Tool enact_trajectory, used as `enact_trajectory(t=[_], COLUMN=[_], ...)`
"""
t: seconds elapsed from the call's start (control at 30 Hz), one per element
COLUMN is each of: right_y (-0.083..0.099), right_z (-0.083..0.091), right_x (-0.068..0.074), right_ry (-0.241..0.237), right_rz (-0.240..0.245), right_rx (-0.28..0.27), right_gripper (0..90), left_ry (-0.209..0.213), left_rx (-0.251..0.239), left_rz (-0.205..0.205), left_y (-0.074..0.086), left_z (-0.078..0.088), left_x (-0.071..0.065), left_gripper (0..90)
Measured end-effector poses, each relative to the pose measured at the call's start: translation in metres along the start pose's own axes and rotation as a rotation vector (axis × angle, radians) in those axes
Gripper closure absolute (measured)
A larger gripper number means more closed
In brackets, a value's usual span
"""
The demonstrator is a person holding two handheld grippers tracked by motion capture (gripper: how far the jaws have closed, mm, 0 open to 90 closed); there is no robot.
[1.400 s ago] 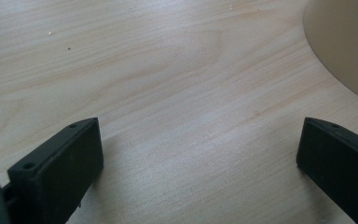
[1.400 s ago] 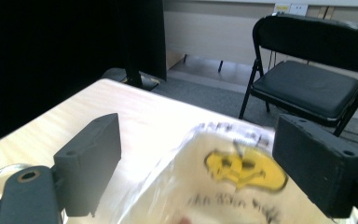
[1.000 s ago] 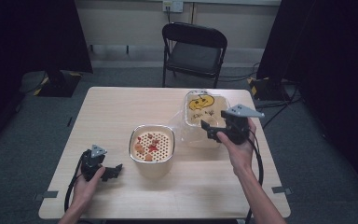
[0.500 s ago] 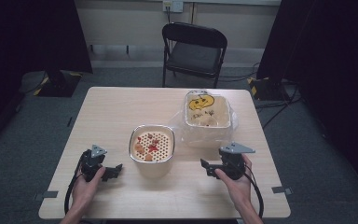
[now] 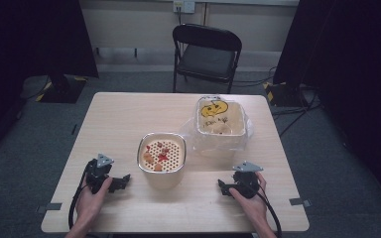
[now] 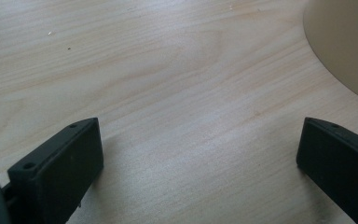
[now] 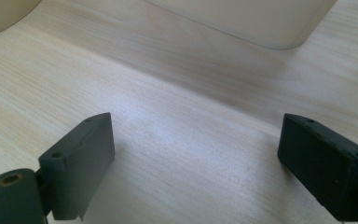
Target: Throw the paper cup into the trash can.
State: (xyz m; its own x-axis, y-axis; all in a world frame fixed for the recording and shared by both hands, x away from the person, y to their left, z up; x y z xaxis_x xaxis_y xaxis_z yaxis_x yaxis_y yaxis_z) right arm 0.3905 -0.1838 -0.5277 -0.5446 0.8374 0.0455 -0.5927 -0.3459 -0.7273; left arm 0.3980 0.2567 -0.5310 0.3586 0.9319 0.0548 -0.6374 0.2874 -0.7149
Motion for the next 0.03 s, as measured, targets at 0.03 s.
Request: enact_trajectory(t=[0.03], right_y=[0.0], right_z=[0.0], right_x=[0.0], right_ry=[0.0], right_rz=[0.001], right_rx=[0.0], right_gripper=[10.0], left_ry=[0.0], left_rx=[0.0], left_rz=[0.0], left_y=[0.0], left_z=[0.0], left_x=[0.0], left_gripper=[0.0])
Point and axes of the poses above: each handheld gripper's, and its own axes: z roughly backward along the jaws, y roughly out of its underside, x roughly to its left, the point moved 4 cm from there along -z, roughly forward along the jaws, and after that the axes turned 5 degrees about -y, right-handed, at the moved point
